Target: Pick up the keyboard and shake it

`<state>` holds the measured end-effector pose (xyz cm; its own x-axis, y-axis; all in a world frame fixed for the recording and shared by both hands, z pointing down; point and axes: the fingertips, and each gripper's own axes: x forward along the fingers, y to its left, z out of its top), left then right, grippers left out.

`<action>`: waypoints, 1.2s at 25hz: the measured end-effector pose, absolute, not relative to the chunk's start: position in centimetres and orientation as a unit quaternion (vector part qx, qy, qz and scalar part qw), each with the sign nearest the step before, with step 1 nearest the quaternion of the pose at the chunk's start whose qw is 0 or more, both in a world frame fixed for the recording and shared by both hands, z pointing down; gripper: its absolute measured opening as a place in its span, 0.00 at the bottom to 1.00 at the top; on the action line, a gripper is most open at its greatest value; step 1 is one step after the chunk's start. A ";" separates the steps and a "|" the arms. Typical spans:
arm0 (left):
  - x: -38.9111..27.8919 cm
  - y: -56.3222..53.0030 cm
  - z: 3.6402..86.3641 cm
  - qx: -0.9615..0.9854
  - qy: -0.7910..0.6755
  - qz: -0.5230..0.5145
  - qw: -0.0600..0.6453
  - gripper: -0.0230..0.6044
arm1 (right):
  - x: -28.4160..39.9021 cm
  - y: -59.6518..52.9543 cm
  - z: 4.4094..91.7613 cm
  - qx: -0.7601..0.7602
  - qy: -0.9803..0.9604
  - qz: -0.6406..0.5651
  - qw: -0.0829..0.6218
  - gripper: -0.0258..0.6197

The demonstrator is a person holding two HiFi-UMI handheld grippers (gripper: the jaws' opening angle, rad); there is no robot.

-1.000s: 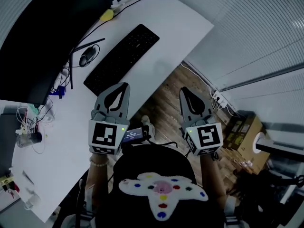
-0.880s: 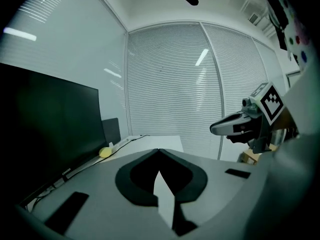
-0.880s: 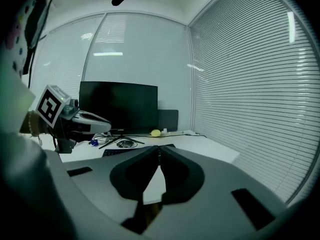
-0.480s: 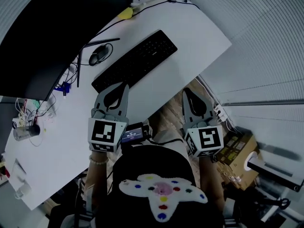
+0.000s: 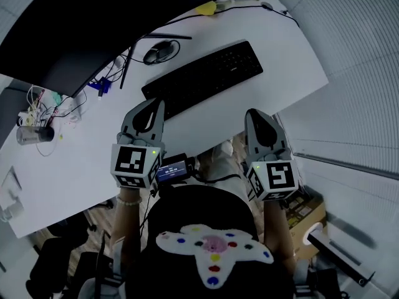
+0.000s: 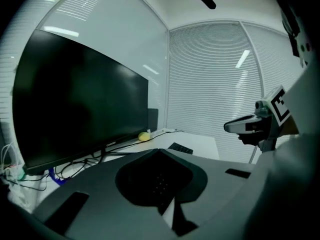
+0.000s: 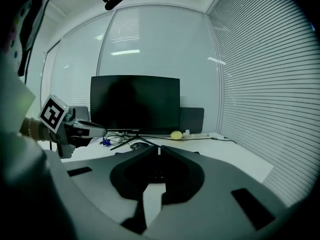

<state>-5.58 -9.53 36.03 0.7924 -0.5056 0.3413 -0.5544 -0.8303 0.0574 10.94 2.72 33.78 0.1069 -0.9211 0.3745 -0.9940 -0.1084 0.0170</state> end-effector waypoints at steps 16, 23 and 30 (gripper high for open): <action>-9.4 -12.8 44.1 0.867 -0.370 0.205 0.262 0.29 | 11.2 -2.6 35.7 0.654 -0.721 0.155 0.166 0.10; -9.9 -14.0 48.7 0.826 -0.410 0.223 0.317 0.37 | 11.7 -3.9 37.5 0.627 -0.739 0.169 0.181 0.10; -9.8 -14.1 52.5 0.782 -0.428 0.222 0.395 0.43 | 12.8 -5.1 38.1 0.614 -0.745 0.177 0.191 0.10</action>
<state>-9.79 -14.13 52.53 0.5353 -0.4938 0.6853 -0.8446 -0.3227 0.4272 12.80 -5.06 38.07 -0.1724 -0.8473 0.5024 -0.9828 0.1822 -0.0298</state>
